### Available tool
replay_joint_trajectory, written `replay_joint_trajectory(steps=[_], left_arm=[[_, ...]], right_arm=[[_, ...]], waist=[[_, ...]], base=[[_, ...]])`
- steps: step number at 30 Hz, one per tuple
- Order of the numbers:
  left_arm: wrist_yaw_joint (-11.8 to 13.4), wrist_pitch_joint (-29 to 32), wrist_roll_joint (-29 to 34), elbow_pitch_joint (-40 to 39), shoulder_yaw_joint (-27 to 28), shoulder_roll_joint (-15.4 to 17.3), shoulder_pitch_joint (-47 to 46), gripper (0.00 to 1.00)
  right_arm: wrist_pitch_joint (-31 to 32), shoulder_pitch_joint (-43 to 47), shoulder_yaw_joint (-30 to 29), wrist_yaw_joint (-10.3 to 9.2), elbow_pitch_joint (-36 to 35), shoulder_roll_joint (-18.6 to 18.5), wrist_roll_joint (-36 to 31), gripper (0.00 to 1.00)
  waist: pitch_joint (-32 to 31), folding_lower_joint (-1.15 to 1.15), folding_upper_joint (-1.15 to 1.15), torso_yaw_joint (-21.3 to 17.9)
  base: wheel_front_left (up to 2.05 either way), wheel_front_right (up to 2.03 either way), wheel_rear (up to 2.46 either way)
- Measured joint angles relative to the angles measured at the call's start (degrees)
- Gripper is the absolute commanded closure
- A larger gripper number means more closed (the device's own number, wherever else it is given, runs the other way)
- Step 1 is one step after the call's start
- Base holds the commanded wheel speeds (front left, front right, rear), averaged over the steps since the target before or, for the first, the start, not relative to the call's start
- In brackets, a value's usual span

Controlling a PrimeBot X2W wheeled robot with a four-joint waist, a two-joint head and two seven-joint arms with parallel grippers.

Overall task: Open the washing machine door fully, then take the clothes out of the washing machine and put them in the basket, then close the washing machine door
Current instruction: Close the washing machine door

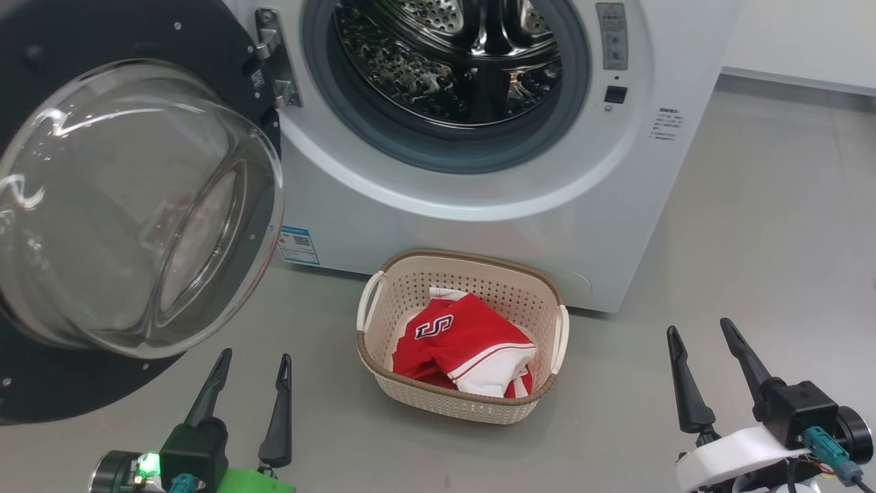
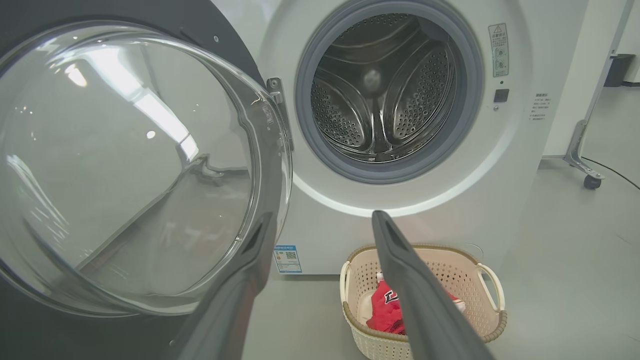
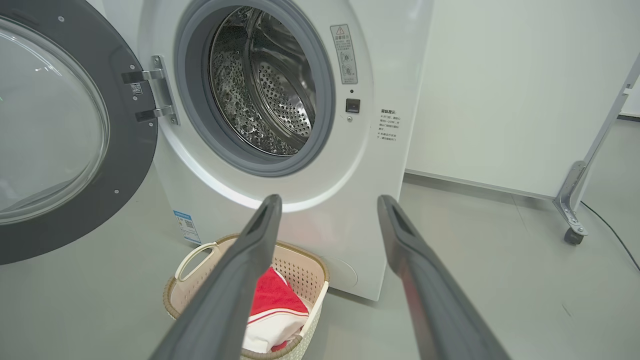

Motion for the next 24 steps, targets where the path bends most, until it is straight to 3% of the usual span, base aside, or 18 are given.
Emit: replay_joint_trajectory(steps=[15, 24], left_arm=[[0.2, -0.4, 0.0, 0.1, 0.9, -0.3, 0.0, 0.00], [0.6, -0.8, -0.1, 0.0, 2.3, -0.3, 0.2, 0.00]], right_arm=[[1.0, 0.0, 1.9, 0.09, -0.5, 0.3, -0.2, 0.00], [1.8, -0.1, 3.5, 0.67, -0.6, 0.5, -0.6, 0.00]], waist=[[-0.7, 0.00, 0.00, 10.9], [-0.7, 0.00, 0.00, 12.8]], base=[[0.00, 0.00, 0.00], [0.00, 0.00, 0.00]])
